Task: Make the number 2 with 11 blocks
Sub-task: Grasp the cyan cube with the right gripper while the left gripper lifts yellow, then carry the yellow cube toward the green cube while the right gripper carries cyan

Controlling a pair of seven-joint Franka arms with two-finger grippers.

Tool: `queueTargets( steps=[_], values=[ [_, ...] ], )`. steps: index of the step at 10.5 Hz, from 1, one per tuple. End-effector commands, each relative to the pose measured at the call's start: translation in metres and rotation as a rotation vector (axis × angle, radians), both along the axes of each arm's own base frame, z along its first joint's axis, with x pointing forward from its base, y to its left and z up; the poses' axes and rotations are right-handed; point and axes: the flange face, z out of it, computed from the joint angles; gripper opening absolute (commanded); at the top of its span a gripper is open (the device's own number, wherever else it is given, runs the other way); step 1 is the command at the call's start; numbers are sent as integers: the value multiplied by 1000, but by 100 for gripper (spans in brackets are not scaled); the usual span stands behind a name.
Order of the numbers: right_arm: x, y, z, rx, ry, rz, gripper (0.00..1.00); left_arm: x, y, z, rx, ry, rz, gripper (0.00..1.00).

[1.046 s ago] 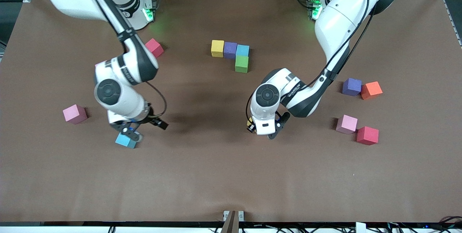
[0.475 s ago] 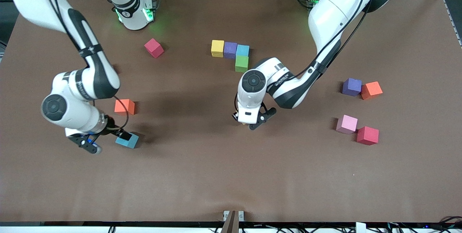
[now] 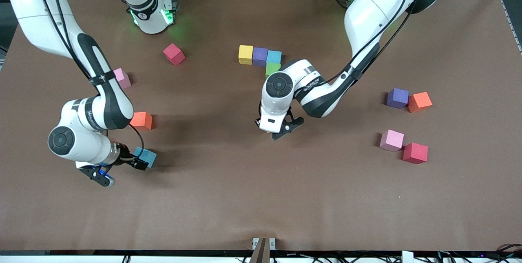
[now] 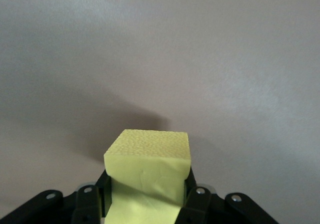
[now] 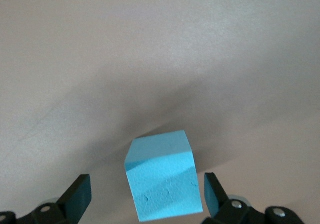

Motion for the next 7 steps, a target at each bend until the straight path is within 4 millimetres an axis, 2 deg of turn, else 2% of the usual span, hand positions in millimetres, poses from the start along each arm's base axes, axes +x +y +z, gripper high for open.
queueTargets(
  steps=[1, 4, 5, 7],
  values=[
    [9, -12, 1, 16, -14, 118, 100, -27, 1, 0, 40, 1, -110, 46],
    [10, -16, -3, 5, -30, 148, 100, -49, -3, 18, 59, 10, -262, 46],
    [12, -21, -6, 12, -46, 170, 100, -55, -5, 20, 70, 20, -300, 46],
    [11, -17, -15, 18, -39, 174, 100, -58, -8, 19, 77, 8, -367, 47]
  ],
)
